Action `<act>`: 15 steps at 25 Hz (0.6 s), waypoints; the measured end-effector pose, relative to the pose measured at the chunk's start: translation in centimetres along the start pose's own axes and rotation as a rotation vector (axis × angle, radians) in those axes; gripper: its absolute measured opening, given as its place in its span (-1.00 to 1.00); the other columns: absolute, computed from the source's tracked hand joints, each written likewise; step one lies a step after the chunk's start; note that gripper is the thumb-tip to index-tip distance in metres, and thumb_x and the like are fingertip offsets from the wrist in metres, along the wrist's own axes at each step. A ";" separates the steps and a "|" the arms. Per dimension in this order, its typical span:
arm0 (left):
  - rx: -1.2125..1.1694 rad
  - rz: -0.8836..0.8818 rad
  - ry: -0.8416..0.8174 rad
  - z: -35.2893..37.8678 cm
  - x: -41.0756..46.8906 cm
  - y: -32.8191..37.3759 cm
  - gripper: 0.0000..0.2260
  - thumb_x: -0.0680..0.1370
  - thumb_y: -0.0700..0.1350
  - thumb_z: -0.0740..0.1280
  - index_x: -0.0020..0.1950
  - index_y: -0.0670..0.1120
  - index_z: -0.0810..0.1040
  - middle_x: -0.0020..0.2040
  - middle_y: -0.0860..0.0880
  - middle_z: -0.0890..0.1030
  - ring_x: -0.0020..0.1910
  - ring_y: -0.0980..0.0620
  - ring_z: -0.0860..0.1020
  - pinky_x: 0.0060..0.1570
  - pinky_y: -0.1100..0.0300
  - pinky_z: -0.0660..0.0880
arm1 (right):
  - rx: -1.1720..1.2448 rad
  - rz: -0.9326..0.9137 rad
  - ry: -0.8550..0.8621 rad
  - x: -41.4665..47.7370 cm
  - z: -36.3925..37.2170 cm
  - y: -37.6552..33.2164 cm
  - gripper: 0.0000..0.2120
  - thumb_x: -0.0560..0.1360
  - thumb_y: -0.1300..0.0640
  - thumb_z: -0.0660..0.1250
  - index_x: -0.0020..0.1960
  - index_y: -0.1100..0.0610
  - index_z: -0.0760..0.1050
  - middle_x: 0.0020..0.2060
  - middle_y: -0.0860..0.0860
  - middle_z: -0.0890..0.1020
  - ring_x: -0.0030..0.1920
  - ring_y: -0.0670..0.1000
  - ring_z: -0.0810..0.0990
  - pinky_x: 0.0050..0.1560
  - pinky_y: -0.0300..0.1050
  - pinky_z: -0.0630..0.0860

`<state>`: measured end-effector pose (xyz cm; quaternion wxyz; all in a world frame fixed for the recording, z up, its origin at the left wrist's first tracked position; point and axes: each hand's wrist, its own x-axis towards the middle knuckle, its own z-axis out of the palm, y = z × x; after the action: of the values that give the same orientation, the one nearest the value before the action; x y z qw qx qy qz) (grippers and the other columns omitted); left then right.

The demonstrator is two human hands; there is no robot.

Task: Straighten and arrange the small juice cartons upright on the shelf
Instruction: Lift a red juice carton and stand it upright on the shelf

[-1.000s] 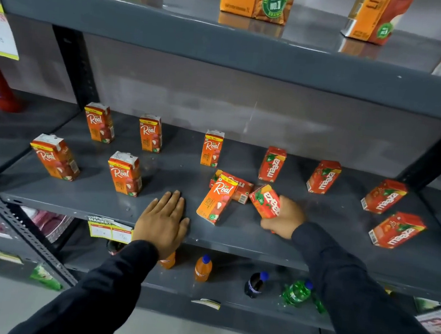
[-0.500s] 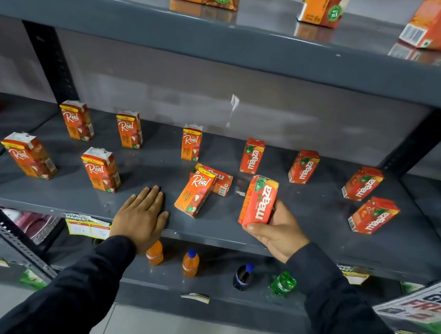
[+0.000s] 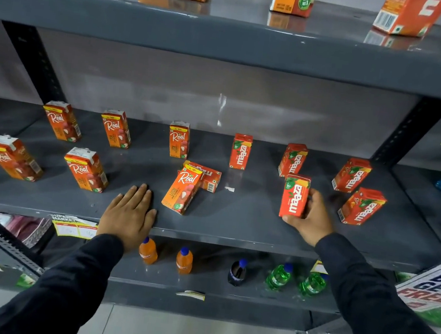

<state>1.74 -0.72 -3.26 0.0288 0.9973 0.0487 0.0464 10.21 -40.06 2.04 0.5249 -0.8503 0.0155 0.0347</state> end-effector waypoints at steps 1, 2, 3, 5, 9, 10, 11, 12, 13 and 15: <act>-0.002 0.002 0.003 0.0 0.0 0.0 -0.37 0.53 0.20 -0.20 0.50 -0.12 0.06 0.53 -0.05 0.06 0.50 -0.02 0.00 0.44 0.02 -0.04 | -0.046 -0.010 -0.006 0.2 -0.4 0.4 -0.37 0.28 0.36 0.51 0.15 0.00 0.25 0.01 -0.01 0.55 0.03 0.04 0.56 0.12 0.03 0.48; 0.001 0.002 0.001 0.0 0.0 0.0 -0.36 0.53 0.21 -0.21 0.50 -0.12 0.06 0.53 -0.05 0.05 0.50 -0.02 -0.01 0.44 0.02 -0.04 | -0.110 -0.015 0.000 0.4 -0.8 0.7 -0.41 0.29 0.33 0.51 0.14 0.02 0.28 0.01 0.00 0.55 0.00 0.04 0.55 0.07 -0.02 0.46; 0.007 0.002 -0.003 0.1 0.0 0.0 -0.36 0.52 0.21 -0.21 0.50 -0.12 0.05 0.53 -0.05 0.05 0.50 -0.02 -0.01 0.44 0.03 -0.04 | -0.171 -0.019 0.008 0.6 -1.0 1.0 -0.47 0.30 0.30 0.51 0.13 0.05 0.32 -0.01 0.02 0.56 -0.03 0.03 0.54 0.03 -0.04 0.44; 0.005 0.003 -0.006 0.0 0.0 0.0 -0.35 0.52 0.21 -0.22 0.50 -0.12 0.06 0.53 -0.05 0.05 0.50 -0.02 -0.01 0.44 0.02 -0.04 | -0.268 0.007 0.005 1.1 -1.3 1.7 -0.55 0.33 0.21 0.50 0.14 0.14 0.40 -0.03 0.03 0.57 -0.05 0.03 0.53 0.00 -0.08 0.40; -0.005 0.000 -0.011 -0.2 0.0 0.3 -0.33 0.50 0.22 -0.24 0.50 -0.13 0.05 0.53 -0.05 0.05 0.50 -0.02 -0.01 0.45 0.01 -0.04 | -0.406 0.056 -0.040 2.4 -1.7 3.4 -0.41 0.18 -0.22 0.43 0.14 -0.01 0.44 0.08 0.05 0.62 0.11 0.14 0.57 0.16 0.14 0.50; -0.006 -0.002 -0.011 -0.3 0.0 0.3 -0.32 0.49 0.23 -0.24 0.50 -0.13 0.05 0.53 -0.05 0.05 0.50 -0.02 -0.01 0.45 0.01 -0.03 | -0.439 0.056 -0.045 3.2 -1.8 4.3 -0.40 0.15 -0.27 0.40 0.11 -0.04 0.45 0.08 0.07 0.63 0.13 0.16 0.57 0.18 0.19 0.49; -0.007 -0.004 -0.011 -0.3 0.0 0.3 -0.32 0.49 0.23 -0.24 0.50 -0.13 0.06 0.53 -0.05 0.05 0.50 -0.03 0.00 0.45 0.01 -0.03 | -0.447 0.051 -0.056 3.5 -1.9 4.4 -0.43 0.16 -0.24 0.43 0.10 -0.03 0.47 0.09 0.08 0.64 0.14 0.17 0.57 0.19 0.21 0.49; -0.009 -0.006 -0.010 -0.3 0.0 0.3 -0.32 0.49 0.23 -0.24 0.50 -0.13 0.06 0.53 -0.06 0.06 0.50 -0.03 0.00 0.45 0.00 -0.03 | -0.447 0.040 -0.060 3.4 -1.9 3.9 -0.48 0.21 -0.17 0.47 0.10 0.00 0.49 0.09 0.10 0.65 0.14 0.18 0.58 0.20 0.21 0.48; -0.010 -0.007 -0.010 -0.3 -0.1 0.3 -0.32 0.49 0.23 -0.24 0.50 -0.13 0.07 0.53 -0.06 0.06 0.50 -0.03 0.01 0.44 0.00 -0.02 | -0.451 0.019 -0.051 3.0 -1.8 3.2 -0.53 0.26 -0.09 0.50 0.10 0.04 0.50 0.09 0.11 0.65 0.13 0.19 0.58 0.21 0.21 0.47; -0.009 -0.004 -0.010 -0.2 -0.1 0.3 -0.33 0.50 0.22 -0.23 0.50 -0.13 0.07 0.53 -0.06 0.07 0.50 -0.04 0.01 0.44 0.00 -0.02 | -0.463 -0.014 -0.034 3.0 -1.7 3.0 -0.57 0.30 -0.01 0.51 0.10 0.09 0.51 0.10 0.13 0.65 0.13 0.19 0.59 0.21 0.21 0.47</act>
<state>1.69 -0.99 -3.01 0.0338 0.9973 0.0505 0.0418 13.06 -42.87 -0.12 0.3160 -0.9475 -0.0073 0.0480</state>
